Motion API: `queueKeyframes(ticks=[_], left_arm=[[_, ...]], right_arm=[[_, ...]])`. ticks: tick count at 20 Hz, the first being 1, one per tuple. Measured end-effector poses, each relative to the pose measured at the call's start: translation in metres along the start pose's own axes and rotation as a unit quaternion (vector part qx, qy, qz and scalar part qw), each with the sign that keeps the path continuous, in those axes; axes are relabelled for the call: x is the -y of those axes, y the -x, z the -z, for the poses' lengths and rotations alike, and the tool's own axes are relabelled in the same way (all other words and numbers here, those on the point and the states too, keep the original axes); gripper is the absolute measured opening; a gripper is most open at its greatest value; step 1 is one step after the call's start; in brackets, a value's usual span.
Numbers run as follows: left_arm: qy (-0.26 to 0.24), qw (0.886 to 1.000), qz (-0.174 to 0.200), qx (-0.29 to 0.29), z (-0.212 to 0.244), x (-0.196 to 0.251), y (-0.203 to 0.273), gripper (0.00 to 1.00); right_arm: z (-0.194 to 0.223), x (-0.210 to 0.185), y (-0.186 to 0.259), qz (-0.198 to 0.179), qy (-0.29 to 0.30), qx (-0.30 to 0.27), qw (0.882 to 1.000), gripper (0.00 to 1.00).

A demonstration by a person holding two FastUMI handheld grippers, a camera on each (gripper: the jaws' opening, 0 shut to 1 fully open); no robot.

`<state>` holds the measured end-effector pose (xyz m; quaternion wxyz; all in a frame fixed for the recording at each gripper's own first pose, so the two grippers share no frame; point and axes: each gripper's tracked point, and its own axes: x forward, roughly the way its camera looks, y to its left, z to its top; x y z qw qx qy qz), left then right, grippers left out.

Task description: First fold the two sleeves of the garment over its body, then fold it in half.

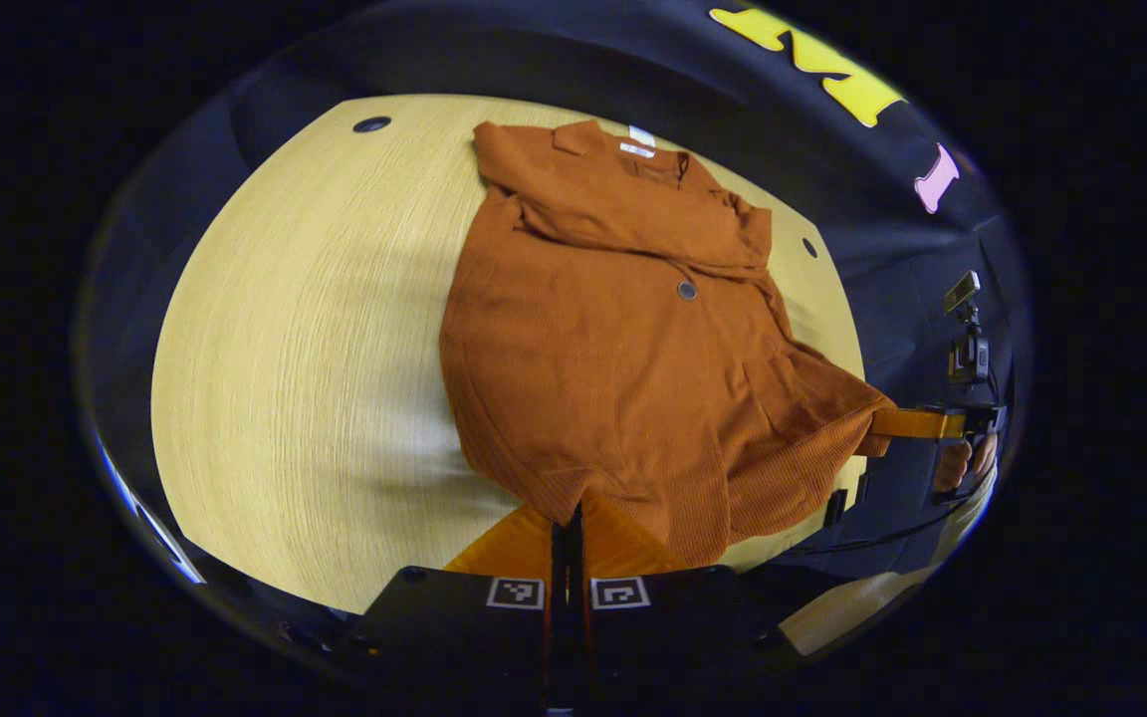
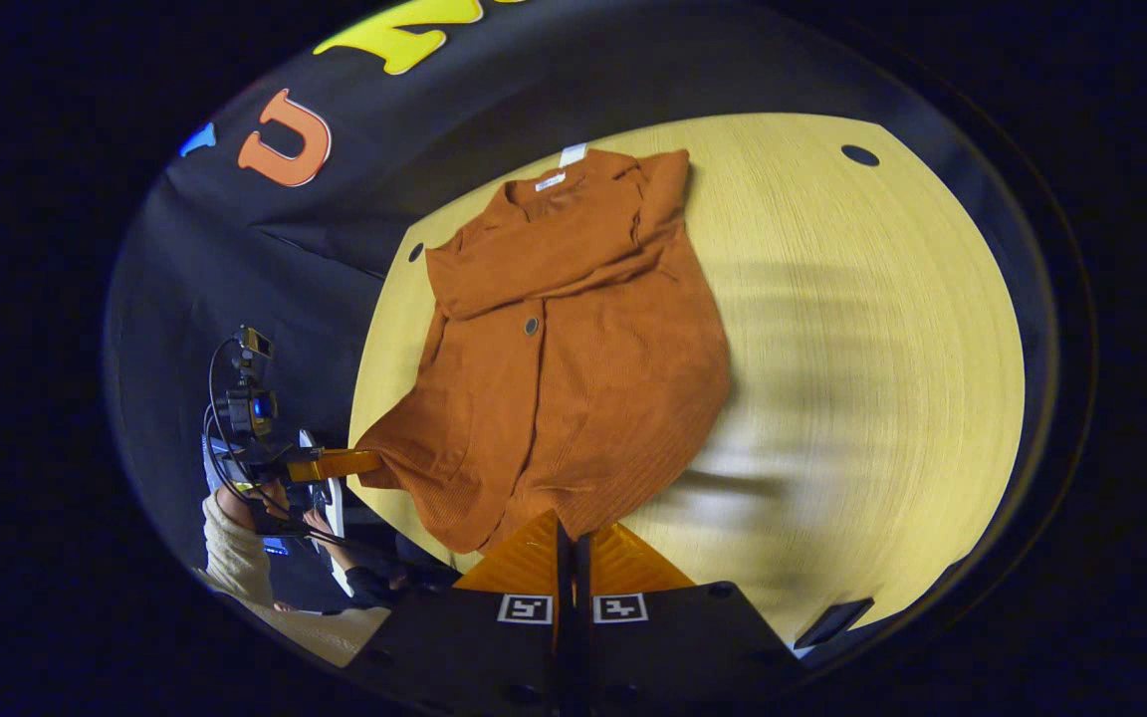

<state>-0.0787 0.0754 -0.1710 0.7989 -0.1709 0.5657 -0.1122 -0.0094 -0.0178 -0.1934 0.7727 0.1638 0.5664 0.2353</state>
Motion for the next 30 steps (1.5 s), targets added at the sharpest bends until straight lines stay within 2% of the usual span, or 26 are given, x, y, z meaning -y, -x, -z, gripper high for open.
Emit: queueKeyframes(ticks=[7, 9, 12, 17, 24, 27, 30], left_arm=[[-0.032, 0.999, 0.005, 0.034, -0.081, 0.014, 0.009, 0.03], [-0.016, 0.999, 0.018, 0.04, -0.106, 0.018, 0.01, 0.03], [0.005, 0.999, 0.02, 0.04, -0.142, 0.012, 0.008, 0.03], [0.054, 0.998, 0.033, 0.002, -0.19, 0.005, -0.011, 0.03], [0.089, 0.996, 0.018, 0.019, -0.275, -0.016, -0.057, 0.03], [0.113, 0.992, 0.03, 0.046, -0.303, -0.02, -0.076, 0.03], [0.138, 0.988, 0.038, 0.063, -0.324, -0.03, -0.095, 0.03]], right_arm=[[-0.089, -0.019, 0.005, 0.013, 0.042, 0.031, 0.999, 0.0], [-0.116, -0.021, 0.003, 0.019, 0.045, 0.039, 0.998, 0.0], [-0.153, -0.022, -0.002, 0.026, 0.053, 0.046, 0.997, 0.0], [-0.221, -0.022, -0.022, 0.022, 0.034, 0.062, 0.997, 0.0], [-0.314, 0.015, -0.075, 0.033, -0.051, 0.111, 0.992, 0.0], [-0.334, 0.028, -0.092, 0.021, -0.1, 0.13, 0.986, 0.0], [-0.351, 0.056, -0.109, 0.026, -0.15, 0.146, 0.977, 0.0]])
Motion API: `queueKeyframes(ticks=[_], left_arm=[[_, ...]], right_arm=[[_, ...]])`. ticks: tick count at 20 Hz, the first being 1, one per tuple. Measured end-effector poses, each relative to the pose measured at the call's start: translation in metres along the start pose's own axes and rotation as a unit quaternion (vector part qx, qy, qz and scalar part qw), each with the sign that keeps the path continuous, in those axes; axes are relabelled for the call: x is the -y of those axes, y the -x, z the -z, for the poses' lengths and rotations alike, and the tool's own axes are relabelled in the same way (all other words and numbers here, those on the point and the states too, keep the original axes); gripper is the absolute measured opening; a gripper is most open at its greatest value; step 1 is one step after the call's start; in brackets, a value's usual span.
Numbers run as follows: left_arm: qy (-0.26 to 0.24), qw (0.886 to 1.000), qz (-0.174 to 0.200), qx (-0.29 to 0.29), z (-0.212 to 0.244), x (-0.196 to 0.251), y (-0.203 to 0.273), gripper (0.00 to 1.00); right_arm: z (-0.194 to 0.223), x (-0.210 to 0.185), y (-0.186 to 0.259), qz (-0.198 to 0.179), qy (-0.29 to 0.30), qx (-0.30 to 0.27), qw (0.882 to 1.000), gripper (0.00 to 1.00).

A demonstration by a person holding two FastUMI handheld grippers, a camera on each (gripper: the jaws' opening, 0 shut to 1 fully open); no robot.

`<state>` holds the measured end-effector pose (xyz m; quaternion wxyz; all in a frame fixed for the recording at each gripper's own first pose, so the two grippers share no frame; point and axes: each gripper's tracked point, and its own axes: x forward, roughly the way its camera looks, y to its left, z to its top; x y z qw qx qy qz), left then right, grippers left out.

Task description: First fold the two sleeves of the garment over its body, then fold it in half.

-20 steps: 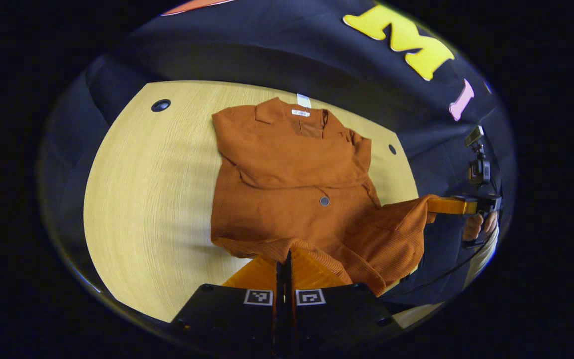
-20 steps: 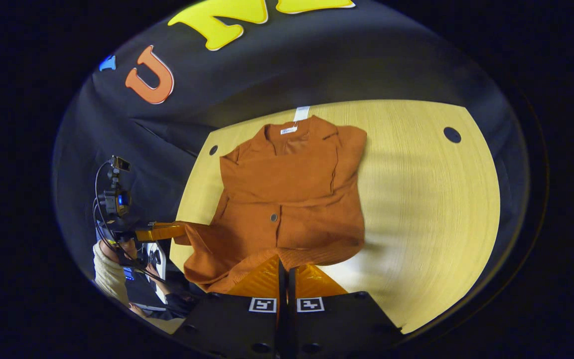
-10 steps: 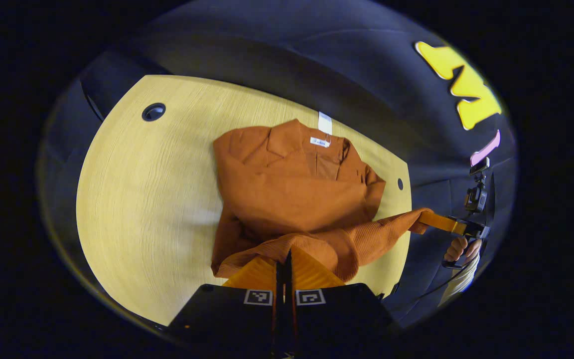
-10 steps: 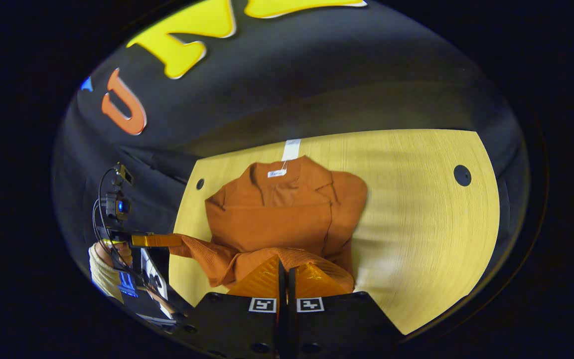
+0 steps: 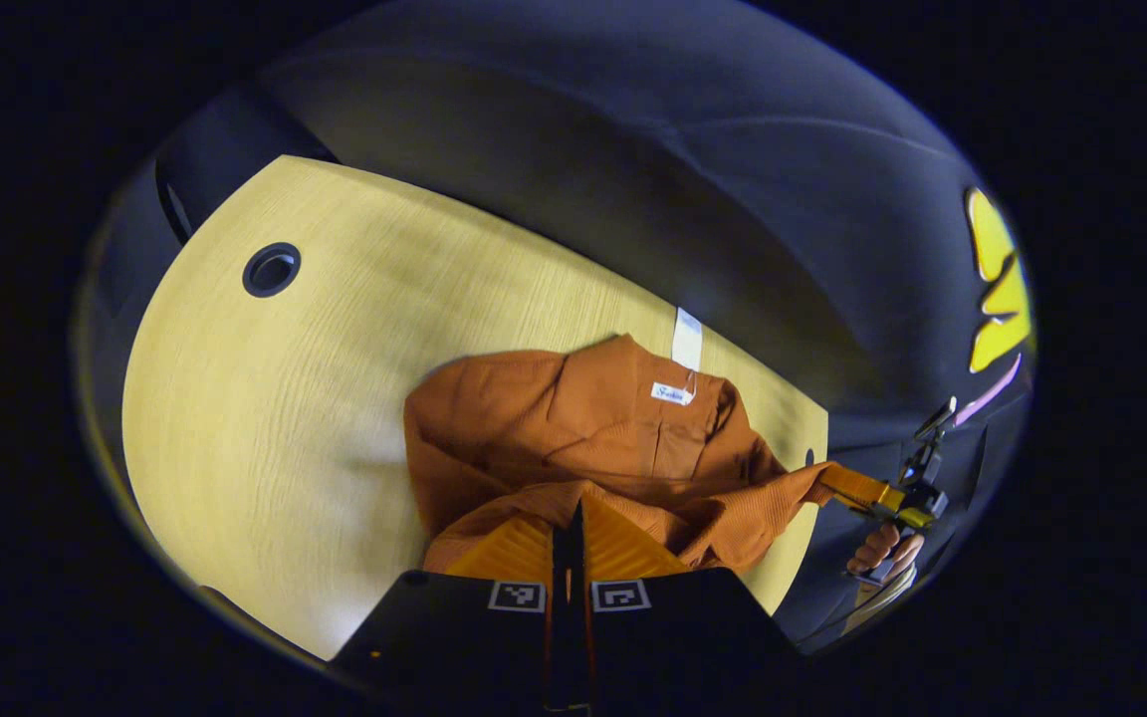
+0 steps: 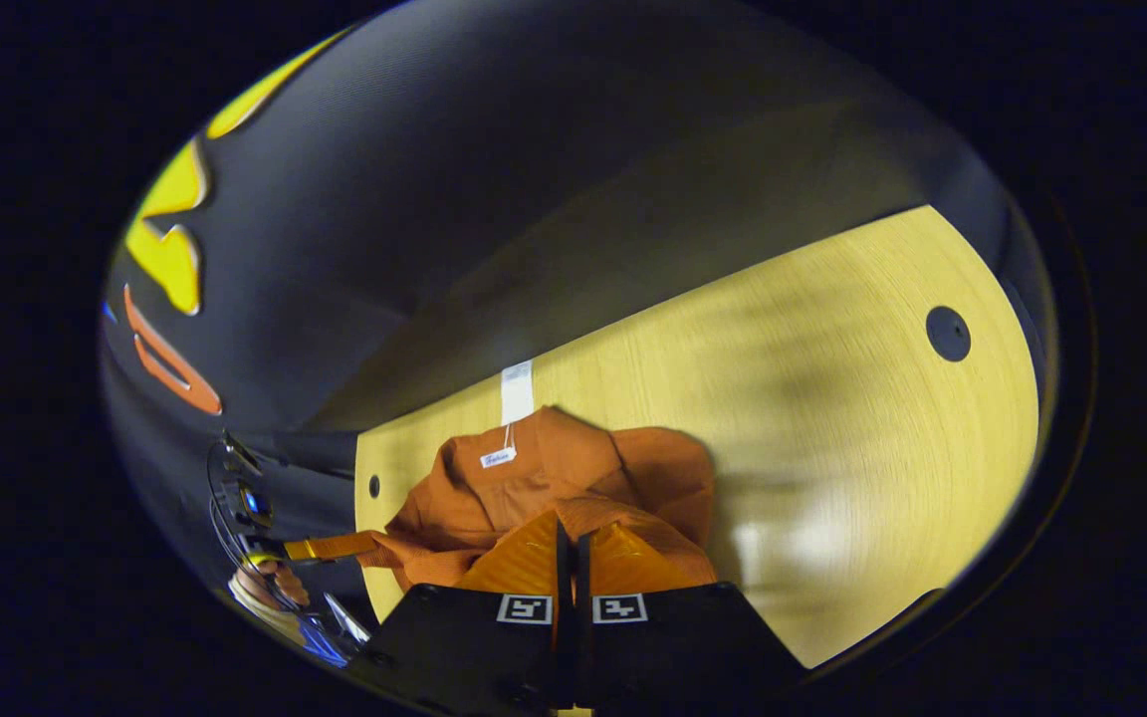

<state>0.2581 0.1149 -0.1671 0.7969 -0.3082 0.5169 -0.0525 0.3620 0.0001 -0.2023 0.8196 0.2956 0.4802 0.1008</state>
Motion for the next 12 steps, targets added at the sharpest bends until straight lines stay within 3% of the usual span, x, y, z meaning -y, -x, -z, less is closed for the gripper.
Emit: queueKeyframes(ticks=[4, 6, 7, 12], left_arm=[[0.061, 0.998, 0.007, 0.022, -0.007, -0.007, -0.024, 0.03], [0.091, 0.995, 0.019, 0.027, -0.009, -0.003, -0.029, 0.0], [0.1, 0.994, 0.023, 0.031, -0.011, -0.002, -0.032, 0.03], [0.077, 0.995, 0.028, 0.063, -0.029, 0.005, -0.032, 0.03]], right_arm=[[-0.007, 0.019, -0.024, 0.007, -0.089, 0.013, 0.996, 0.0], [-0.001, 0.022, -0.038, 0.011, -0.11, 0.006, 0.994, 0.01], [-0.002, 0.023, -0.039, 0.012, -0.112, 0.009, 0.994, 0.02], [-0.012, 0.015, -0.042, 0.008, -0.093, 0.026, 0.995, 0.04]])
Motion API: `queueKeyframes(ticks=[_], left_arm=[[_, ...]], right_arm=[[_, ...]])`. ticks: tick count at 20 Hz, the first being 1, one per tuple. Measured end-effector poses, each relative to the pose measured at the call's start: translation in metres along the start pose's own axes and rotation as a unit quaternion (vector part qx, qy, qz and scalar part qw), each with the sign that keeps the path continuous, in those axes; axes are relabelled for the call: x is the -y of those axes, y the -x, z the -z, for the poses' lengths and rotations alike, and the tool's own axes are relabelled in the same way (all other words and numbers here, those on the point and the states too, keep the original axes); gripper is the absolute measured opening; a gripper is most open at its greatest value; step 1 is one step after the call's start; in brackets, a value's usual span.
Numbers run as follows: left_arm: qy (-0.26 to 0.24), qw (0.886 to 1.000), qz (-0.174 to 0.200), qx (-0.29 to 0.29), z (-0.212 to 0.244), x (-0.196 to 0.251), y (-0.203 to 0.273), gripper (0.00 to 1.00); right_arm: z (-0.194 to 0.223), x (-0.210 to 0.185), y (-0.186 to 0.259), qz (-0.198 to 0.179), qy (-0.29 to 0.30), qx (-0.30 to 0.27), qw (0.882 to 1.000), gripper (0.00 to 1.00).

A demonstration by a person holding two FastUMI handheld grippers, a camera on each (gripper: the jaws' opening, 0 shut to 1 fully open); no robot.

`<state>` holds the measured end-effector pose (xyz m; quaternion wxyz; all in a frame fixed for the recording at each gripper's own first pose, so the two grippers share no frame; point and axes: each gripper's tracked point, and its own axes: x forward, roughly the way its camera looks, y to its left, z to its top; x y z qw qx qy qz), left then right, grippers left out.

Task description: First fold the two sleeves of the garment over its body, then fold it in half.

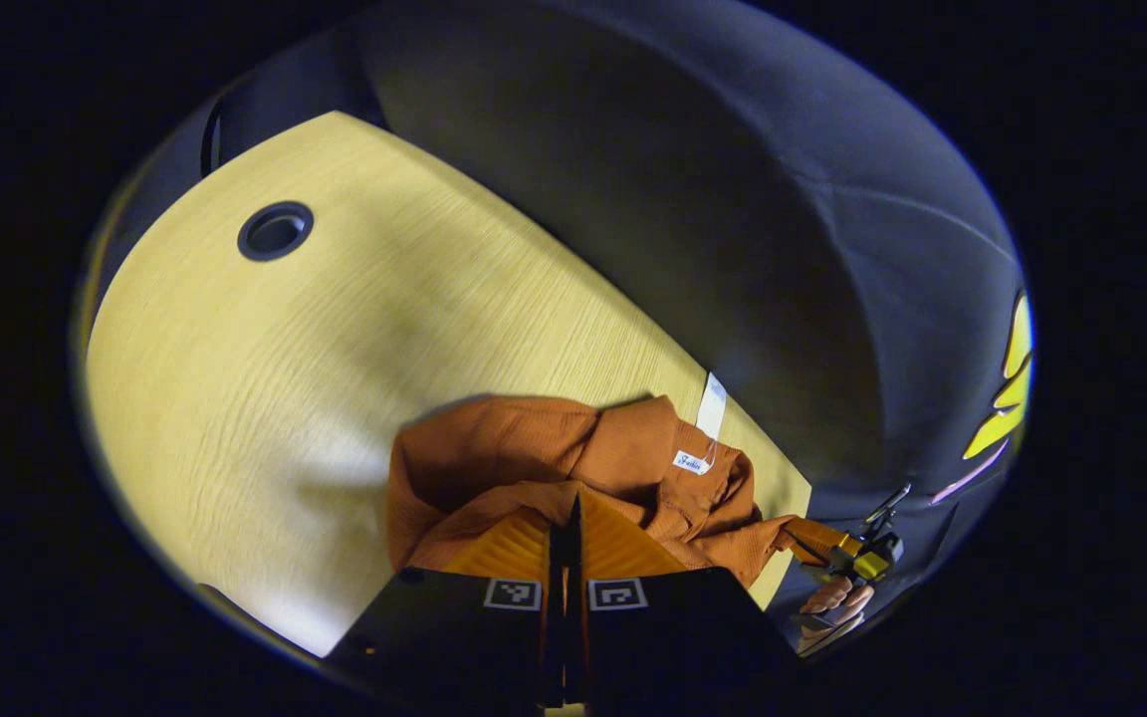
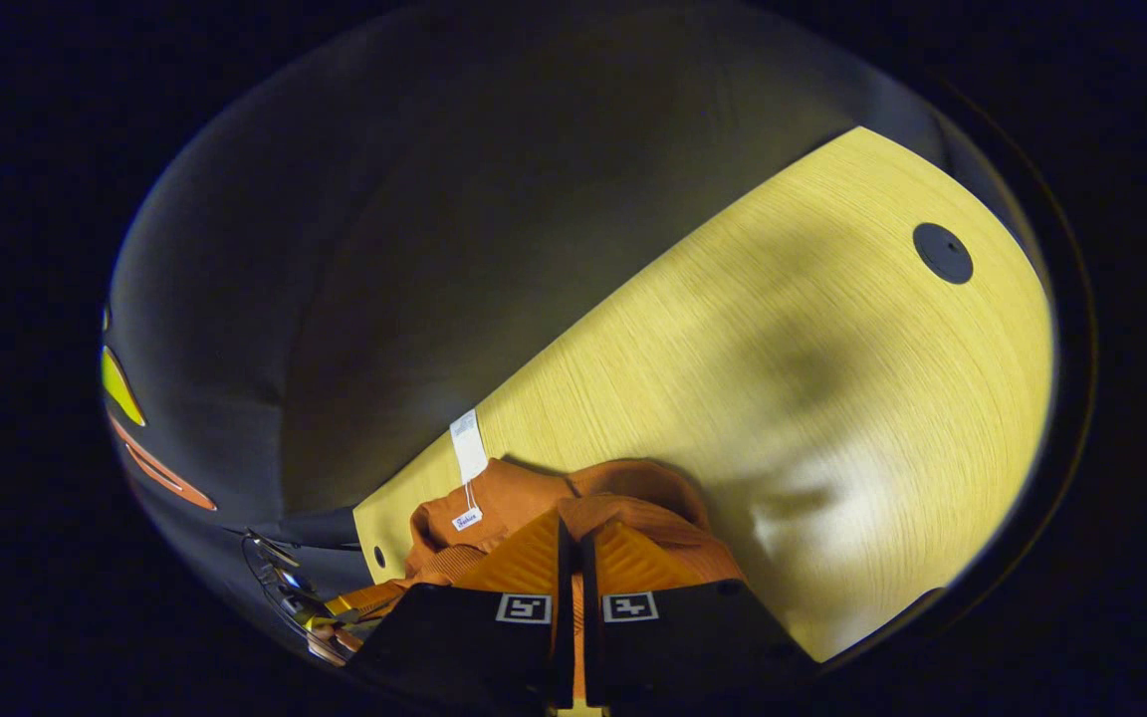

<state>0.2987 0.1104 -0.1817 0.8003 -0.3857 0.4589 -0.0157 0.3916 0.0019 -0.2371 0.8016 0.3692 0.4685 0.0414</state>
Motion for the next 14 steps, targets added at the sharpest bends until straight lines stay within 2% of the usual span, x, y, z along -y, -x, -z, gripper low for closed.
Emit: queueKeyframes(ticks=[3, 5, 6, 9, 10, 11, 13, 14], left_arm=[[-0.009, 1.0, 0.002, 0.024, -0.006, 0.007, -0.003, 0.04], [0.004, 0.999, 0.0, 0.047, -0.012, 0.009, -0.007, 0.04], [0.014, 0.998, 0.004, 0.054, -0.012, 0.011, -0.007, 0.05], [0.017, 0.998, 0.003, 0.066, -0.009, 0.011, -0.015, 0.06], [0.018, 0.997, 0.002, 0.07, -0.009, 0.011, -0.014, 0.0], [0.024, 0.997, 0.003, 0.072, -0.01, 0.012, -0.016, 0.02], [0.039, 0.996, 0.016, 0.073, -0.007, 0.021, -0.016, 0.38], [0.04, 0.996, 0.021, 0.072, -0.006, 0.024, -0.017, 0.31]], right_arm=[[-0.005, -0.005, 0.007, -0.015, -0.002, 0.011, 1.0, 0.05], [-0.009, -0.003, 0.007, -0.025, -0.019, 0.017, 0.999, 0.02], [-0.011, -0.001, 0.01, -0.027, -0.027, 0.022, 0.999, 0.08], [-0.021, -0.003, 0.018, -0.046, -0.045, 0.032, 0.997, 0.16], [-0.02, -0.005, 0.016, -0.054, -0.047, 0.033, 0.997, 0.23], [-0.017, -0.003, 0.013, -0.049, -0.044, 0.031, 0.997, 0.31], [-0.013, -0.006, 0.015, -0.054, -0.043, 0.027, 0.997, 0.31], [-0.01, -0.009, 0.015, -0.058, -0.042, 0.026, 0.997, 0.35]])
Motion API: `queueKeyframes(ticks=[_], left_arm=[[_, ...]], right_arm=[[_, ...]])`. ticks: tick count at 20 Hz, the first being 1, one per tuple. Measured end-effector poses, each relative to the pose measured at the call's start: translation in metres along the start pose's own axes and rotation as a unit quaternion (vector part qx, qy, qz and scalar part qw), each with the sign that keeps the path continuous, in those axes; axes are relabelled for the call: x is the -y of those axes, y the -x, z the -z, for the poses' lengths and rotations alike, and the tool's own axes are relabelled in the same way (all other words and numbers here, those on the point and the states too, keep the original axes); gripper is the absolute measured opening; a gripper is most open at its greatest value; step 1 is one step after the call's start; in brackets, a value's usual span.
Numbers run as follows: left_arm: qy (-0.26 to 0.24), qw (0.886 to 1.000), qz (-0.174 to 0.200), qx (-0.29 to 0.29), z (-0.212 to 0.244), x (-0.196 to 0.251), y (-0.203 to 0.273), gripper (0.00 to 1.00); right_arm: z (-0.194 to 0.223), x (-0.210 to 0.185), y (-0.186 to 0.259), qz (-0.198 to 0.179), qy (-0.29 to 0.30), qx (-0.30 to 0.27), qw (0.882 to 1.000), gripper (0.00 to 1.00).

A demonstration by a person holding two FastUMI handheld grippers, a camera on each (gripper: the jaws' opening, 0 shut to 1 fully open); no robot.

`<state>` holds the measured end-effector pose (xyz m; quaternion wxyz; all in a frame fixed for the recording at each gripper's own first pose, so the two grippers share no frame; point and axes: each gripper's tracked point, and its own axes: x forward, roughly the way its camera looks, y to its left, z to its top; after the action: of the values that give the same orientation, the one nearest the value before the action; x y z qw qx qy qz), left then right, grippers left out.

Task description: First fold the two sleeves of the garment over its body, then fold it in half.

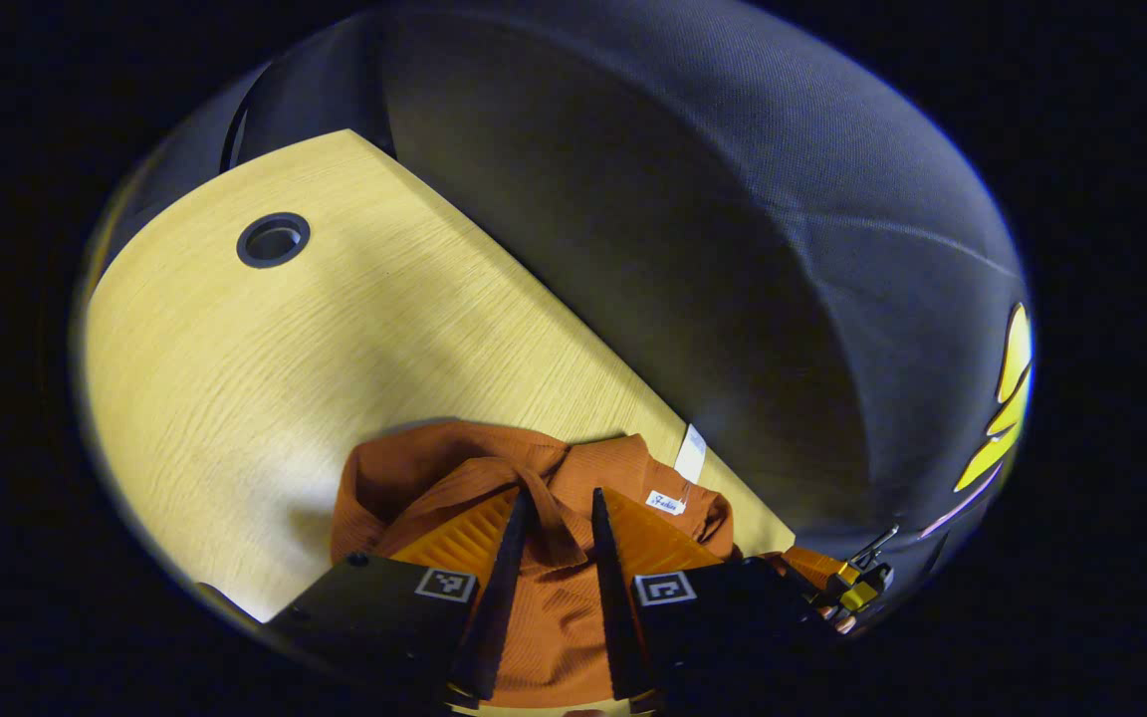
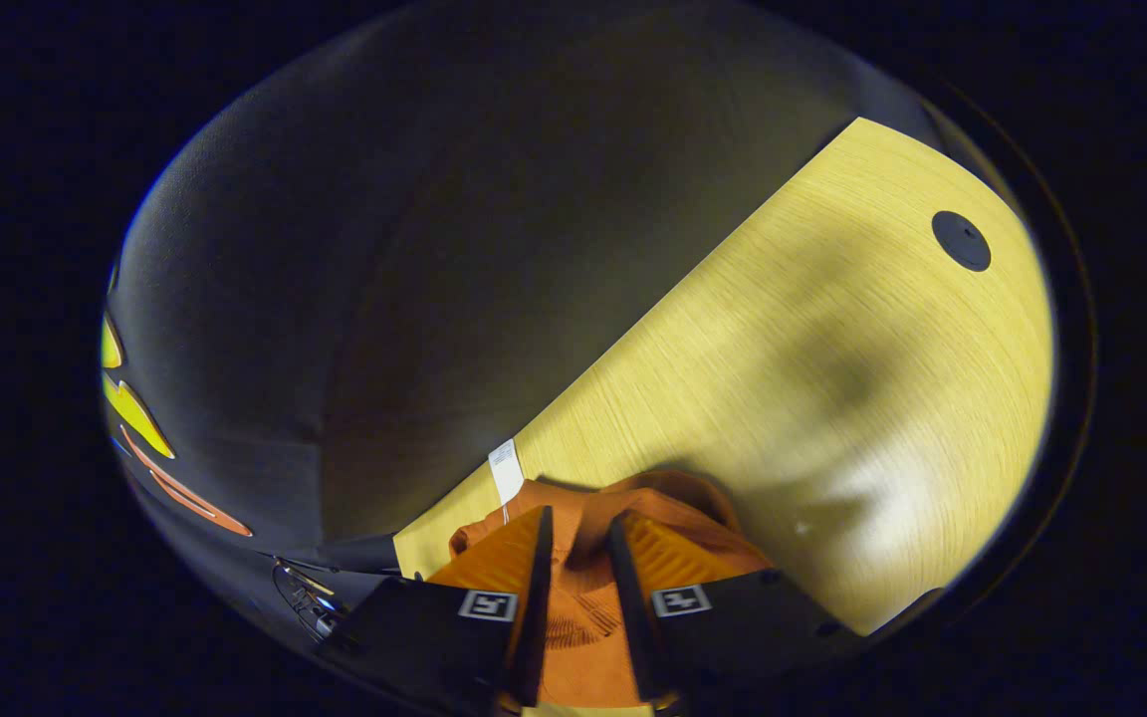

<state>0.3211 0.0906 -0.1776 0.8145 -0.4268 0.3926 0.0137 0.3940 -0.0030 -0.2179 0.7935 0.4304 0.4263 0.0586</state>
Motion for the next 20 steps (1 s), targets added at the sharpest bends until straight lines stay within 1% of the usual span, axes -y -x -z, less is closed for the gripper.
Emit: queueKeyframes(ticks=[1, 3, 4, 5, 6, 7, 8, 9, 10, 12, 13, 14, 16, 17, 18, 19, 20], left_arm=[[-0.002, 1.0, 0.004, 0.0, 0.002, 0.003, 0.001, 0.61], [-0.005, 1.0, 0.012, -0.006, 0.006, 0.009, -0.001, 0.77], [-0.003, 1.0, 0.014, -0.013, 0.011, 0.013, -0.001, 0.72], [-0.002, 1.0, 0.018, -0.015, 0.014, 0.017, -0.001, 0.75], [-0.002, 1.0, 0.025, -0.014, 0.016, 0.023, -0.002, 0.89], [-0.007, 0.999, 0.03, -0.009, 0.017, 0.027, -0.001, 0.76], [-0.016, 0.999, 0.038, 0.001, 0.014, 0.033, -0.001, 0.77], [-0.027, 0.998, 0.05, 0.018, 0.01, 0.04, -0.001, 0.89], [-0.042, 0.997, 0.061, 0.036, 0.004, 0.048, 0.001, 0.77], [-0.079, 0.992, 0.069, 0.073, -0.008, 0.057, 0.006, 0.8], [-0.096, 0.989, 0.065, 0.088, -0.013, 0.06, 0.011, 0.95], [-0.117, 0.987, 0.05, 0.1, -0.017, 0.058, 0.017, 0.87], [-0.157, 0.98, 0.022, 0.119, -0.02, 0.056, 0.03, 0.92], [-0.179, 0.975, 0.009, 0.13, -0.02, 0.057, 0.037, 0.92], [-0.202, 0.97, -0.005, 0.138, -0.018, 0.056, 0.042, 0.98], [-0.223, 0.964, -0.017, 0.146, -0.017, 0.054, 0.053, 0.99], [-0.243, 0.957, -0.03, 0.155, -0.015, 0.054, 0.062, 0.99]], right_arm=[[0.002, -0.002, -0.001, -0.002, 0.001, -0.002, 1.0, 0.46], [0.008, -0.004, -0.004, -0.002, 0.009, -0.012, 1.0, 0.67], [0.01, -0.003, -0.005, 0.006, 0.016, -0.014, 1.0, 0.77], [0.011, -0.005, -0.006, 0.005, 0.021, -0.014, 1.0, 0.88], [0.013, -0.011, -0.006, -0.008, 0.016, -0.015, 1.0, 0.88], [0.014, -0.022, -0.004, -0.027, 0.011, -0.013, 0.999, 0.88], [0.013, -0.028, -0.005, -0.039, 0.012, -0.008, 0.999, 0.88], [0.012, -0.031, -0.004, -0.045, 0.023, -0.002, 0.999, 0.88], [0.008, -0.034, -0.003, -0.045, 0.044, 0.018, 0.998, 0.88], [-0.004, -0.041, 0.005, -0.049, 0.095, 0.059, 0.993, 0.89], [-0.004, -0.042, 0.01, -0.04, 0.126, 0.07, 0.989, 0.89], [-0.001, -0.042, 0.016, -0.025, 0.161, 0.076, 0.984, 0.89], [0.006, -0.044, 0.021, -0.004, 0.215, 0.085, 0.973, 0.89], [0.01, -0.047, 0.025, 0.007, 0.235, 0.09, 0.968, 0.89], [0.014, -0.049, 0.029, 0.013, 0.256, 0.091, 0.962, 0.89], [0.018, -0.053, 0.031, 0.019, 0.276, 0.1, 0.956, 0.82], [0.022, -0.053, 0.031, 0.036, 0.299, 0.114, 0.947, 0.82]])
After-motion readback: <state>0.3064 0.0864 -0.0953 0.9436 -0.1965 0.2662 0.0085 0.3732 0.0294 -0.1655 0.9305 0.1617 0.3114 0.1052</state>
